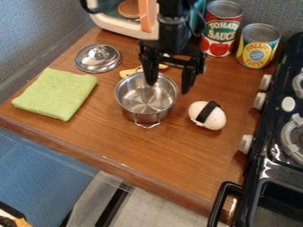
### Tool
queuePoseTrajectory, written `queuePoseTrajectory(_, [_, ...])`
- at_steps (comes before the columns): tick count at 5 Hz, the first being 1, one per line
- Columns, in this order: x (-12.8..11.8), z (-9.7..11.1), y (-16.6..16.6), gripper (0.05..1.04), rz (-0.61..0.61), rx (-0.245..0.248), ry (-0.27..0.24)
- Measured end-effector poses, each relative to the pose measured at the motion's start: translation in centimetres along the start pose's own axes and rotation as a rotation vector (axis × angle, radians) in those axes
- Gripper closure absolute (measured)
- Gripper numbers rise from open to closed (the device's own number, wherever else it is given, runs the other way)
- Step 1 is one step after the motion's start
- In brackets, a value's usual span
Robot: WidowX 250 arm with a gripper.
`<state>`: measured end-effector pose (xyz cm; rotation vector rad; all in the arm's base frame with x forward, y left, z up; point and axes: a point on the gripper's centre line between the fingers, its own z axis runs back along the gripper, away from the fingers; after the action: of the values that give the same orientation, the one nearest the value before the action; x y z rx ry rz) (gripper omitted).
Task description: Take the pot and put it on the green towel
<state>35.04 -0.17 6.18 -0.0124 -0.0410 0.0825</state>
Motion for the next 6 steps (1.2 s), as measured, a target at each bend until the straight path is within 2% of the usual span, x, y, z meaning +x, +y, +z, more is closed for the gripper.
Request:
queuePoseTrajectory(1, [0.0, -1.2, -0.5, 0.083, 0.05, 0.007, -0.039])
queuePoseTrajectory(2, [0.0, -2.3, -1.0, 0.134, 0.04, 0.035, -0.044])
queuePoseTrajectory(4, [-0.4, -2.8, -1.4, 0.737, 0.031, 0.049, -0.043])
queuePoseTrajectory(5, [-0.7, -2.7, -1.2, 0.932, 0.025, 0.06, -0.024])
queuePoseTrajectory(6, [-1.0, 0.4, -1.4, 1.006, -0.023, 0.022, -0.06])
